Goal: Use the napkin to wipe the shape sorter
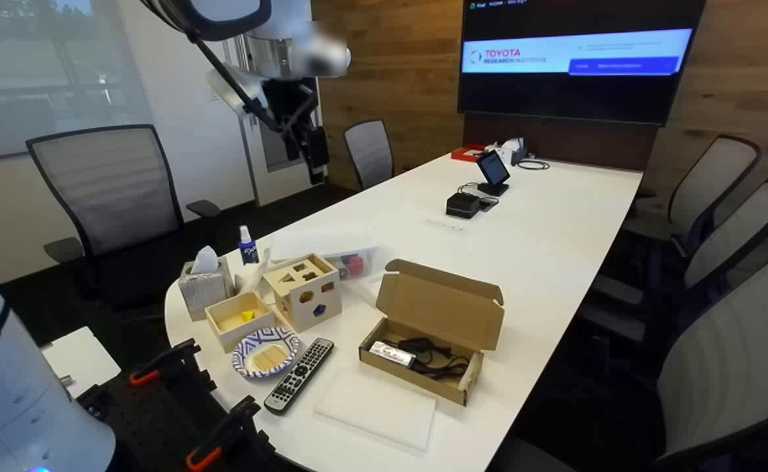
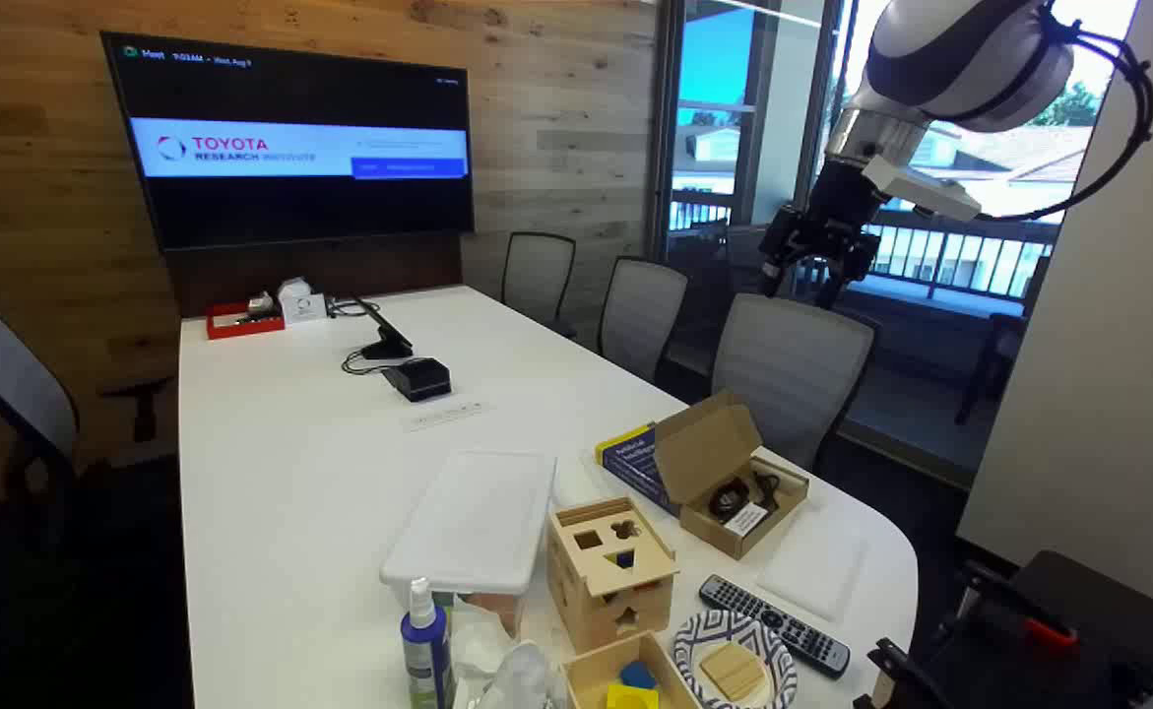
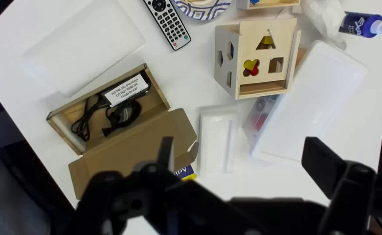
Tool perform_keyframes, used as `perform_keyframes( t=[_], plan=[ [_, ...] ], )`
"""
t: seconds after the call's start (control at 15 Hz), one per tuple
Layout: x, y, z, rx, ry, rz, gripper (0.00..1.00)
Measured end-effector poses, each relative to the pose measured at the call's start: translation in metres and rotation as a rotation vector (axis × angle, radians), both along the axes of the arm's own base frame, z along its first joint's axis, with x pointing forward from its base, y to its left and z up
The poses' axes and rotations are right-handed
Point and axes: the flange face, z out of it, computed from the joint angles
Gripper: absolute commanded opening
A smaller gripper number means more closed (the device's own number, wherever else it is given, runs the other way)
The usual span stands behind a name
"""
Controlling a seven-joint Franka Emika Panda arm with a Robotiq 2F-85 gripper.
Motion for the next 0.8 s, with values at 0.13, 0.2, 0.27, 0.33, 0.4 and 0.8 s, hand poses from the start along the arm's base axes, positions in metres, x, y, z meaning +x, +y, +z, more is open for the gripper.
perform_keyframes(
  t=[0.13, 0.2, 0.27, 0.33, 0.4, 0.8],
  plan=[
    [0.000, 0.000, 0.000, 0.000, 0.000, 0.000, 1.00],
    [0.000, 0.000, 0.000, 0.000, 0.000, 0.000, 1.00],
    [0.000, 0.000, 0.000, 0.000, 0.000, 0.000, 1.00],
    [0.000, 0.000, 0.000, 0.000, 0.000, 0.000, 1.00],
    [0.000, 0.000, 0.000, 0.000, 0.000, 0.000, 1.00],
    [0.020, 0.015, -0.006, -0.010, 0.035, 0.011, 1.00]
  ],
)
